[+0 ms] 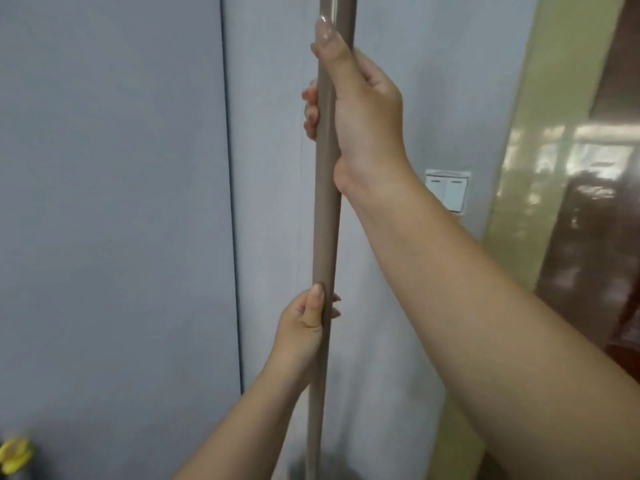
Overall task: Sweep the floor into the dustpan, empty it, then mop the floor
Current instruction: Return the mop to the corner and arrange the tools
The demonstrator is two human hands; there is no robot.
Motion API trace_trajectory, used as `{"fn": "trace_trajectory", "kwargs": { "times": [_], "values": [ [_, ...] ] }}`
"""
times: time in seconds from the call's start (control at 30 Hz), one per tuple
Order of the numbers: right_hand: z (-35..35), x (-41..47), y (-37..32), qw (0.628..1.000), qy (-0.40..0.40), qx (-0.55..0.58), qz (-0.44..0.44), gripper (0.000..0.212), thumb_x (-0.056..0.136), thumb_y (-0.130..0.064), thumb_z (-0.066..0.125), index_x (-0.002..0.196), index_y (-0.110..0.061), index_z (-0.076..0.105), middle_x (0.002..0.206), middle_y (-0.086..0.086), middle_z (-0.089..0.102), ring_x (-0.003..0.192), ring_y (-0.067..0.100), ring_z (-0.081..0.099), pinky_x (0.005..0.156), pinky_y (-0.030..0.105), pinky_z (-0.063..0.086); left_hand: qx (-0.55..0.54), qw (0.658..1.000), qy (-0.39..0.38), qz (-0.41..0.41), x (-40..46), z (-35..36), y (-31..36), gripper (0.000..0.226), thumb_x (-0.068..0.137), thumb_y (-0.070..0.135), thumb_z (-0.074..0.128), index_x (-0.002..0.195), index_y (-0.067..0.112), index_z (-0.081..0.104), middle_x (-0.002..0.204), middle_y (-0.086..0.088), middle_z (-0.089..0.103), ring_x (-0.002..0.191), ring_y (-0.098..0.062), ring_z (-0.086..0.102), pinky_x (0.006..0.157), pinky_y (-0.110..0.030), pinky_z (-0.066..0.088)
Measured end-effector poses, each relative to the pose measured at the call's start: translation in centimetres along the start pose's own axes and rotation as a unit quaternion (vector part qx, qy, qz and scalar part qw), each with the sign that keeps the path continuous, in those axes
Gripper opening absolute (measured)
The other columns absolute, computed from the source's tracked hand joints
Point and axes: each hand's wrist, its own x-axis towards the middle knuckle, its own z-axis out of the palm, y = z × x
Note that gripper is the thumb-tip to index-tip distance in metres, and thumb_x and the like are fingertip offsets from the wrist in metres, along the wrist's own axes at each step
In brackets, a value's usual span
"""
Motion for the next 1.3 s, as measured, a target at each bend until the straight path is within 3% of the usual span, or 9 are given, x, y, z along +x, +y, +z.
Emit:
{"fn": "trace_trajectory", "kwargs": {
  "times": [0.33,0.5,0.67,0.8,0.9,1.0,1.07,1.13,1.3],
  "values": [
    [-5.9,11.3,9.9,0.991,-0.023,0.094,0.097,0.024,0.088,-0.03,0.064,0.071,-0.015,0.06,0.055,0.003,0.051,0.043,0.012,0.045,0.046,0.019,0.044,0.079,0.986,0.139,-0.046,10.2,0.2,-4.4,0.05,0.065,0.064,0.037,0.07,0.023,0.065,0.052,0.012,0.061,0.055,0.006,0.057,0.057,-0.01,0.043],
    [-7.4,12.7,17.9,0.983,-0.036,0.055,0.174,0.023,0.089,-0.031,0.063,0.07,-0.018,0.059,0.057,0.003,0.054,0.042,0.012,0.05,0.054,0.021,0.05,0.083,0.974,0.176,-0.118,12.3,-2.1,-9.8,0.043,0.088,0.049,0.039,0.062,0.022,0.061,0.076,0.002,0.064,0.071,-0.005,0.058,0.066,-0.019,0.041],
    [-8.9,11.6,26.4,0.972,-0.044,0.033,0.229,0.021,0.09,-0.028,0.063,0.071,-0.018,0.06,0.05,-0.004,0.057,0.044,0.012,0.054,0.058,0.024,0.051,0.094,0.964,0.183,-0.17,13.4,-4.2,-16.8,0.039,0.097,0.033,0.037,0.075,0.02,0.066,0.074,0.001,0.062,0.068,-0.002,0.057,0.064,-0.015,0.043],
    [-10.7,10.2,31.8,0.969,-0.026,-0.015,0.244,0.02,0.09,-0.022,0.063,0.07,-0.02,0.061,0.057,-0.001,0.058,0.053,0.01,0.058,0.055,0.016,0.051,0.059,0.96,0.125,-0.242,13.8,-5.0,-20.4,0.033,0.098,0.028,0.039,0.078,0.019,0.064,0.064,0.013,0.067,0.064,0.001,0.059,0.055,-0.008,0.044],
    [-12.2,7.8,35.7,0.958,-0.064,-0.054,0.275,0.017,0.091,-0.019,0.06,0.075,-0.022,0.062,0.055,-0.006,0.065,0.056,0.005,0.065,0.069,0.021,0.053,0.01,0.949,0.121,-0.292,13.6,-5.0,-22.7,0.032,0.1,0.03,0.037,0.081,0.022,0.061,0.059,0.021,0.067,0.056,0.012,0.061,0.05,-0.006,0.045],
    [-13.8,5.0,39.3,0.941,-0.119,-0.074,0.309,0.015,0.087,-0.026,0.061,0.076,-0.029,0.07,0.069,-0.011,0.072,0.072,0.003,0.069,0.084,0.026,0.05,-0.032,0.927,0.13,-0.35,13.2,-5.1,-24.3,0.033,0.098,0.045,0.032,0.092,0.028,0.06,0.084,0.023,0.065,0.077,0.011,0.061,0.074,-0.014,0.042],
    [-14.8,3.9,41.1,0.93,-0.114,-0.101,0.335,0.015,0.085,-0.033,0.061,0.074,-0.033,0.072,0.075,-0.016,0.073,0.081,0.001,0.068,0.088,0.028,0.047,-0.045,0.906,0.13,-0.4,13.0,-5.3,-24.6,0.042,0.097,0.052,0.027,0.124,0.031,0.051,0.117,0.014,0.054,0.114,-0.006,0.048,0.096,-0.03,0.032],
    [-15.9,3.4,42.2,0.92,-0.087,-0.135,0.358,0.018,0.088,-0.032,0.061,0.073,-0.031,0.069,0.071,-0.02,0.071,0.082,0.002,0.064,0.086,0.029,0.046,-0.051,0.904,0.123,-0.407,13.2,-5.3,-24.6,0.052,0.097,0.052,0.025,0.14,0.028,0.038,0.142,0.004,0.039,0.135,-0.018,0.03,0.106,-0.037,0.025],
    [-17.4,3.6,43.2,0.895,-0.073,-0.187,0.397,0.019,0.09,-0.038,0.058,0.08,-0.025,0.066,0.068,-0.018,0.066,0.077,0.002,0.061,0.081,0.023,0.045,-0.039,0.916,0.097,-0.387,15.0,-4.3,-24.1,0.051,0.098,0.051,0.025,0.142,0.027,0.036,0.149,0.001,0.032,0.138,-0.018,0.026,0.109,-0.038,0.024]
  ]
}}
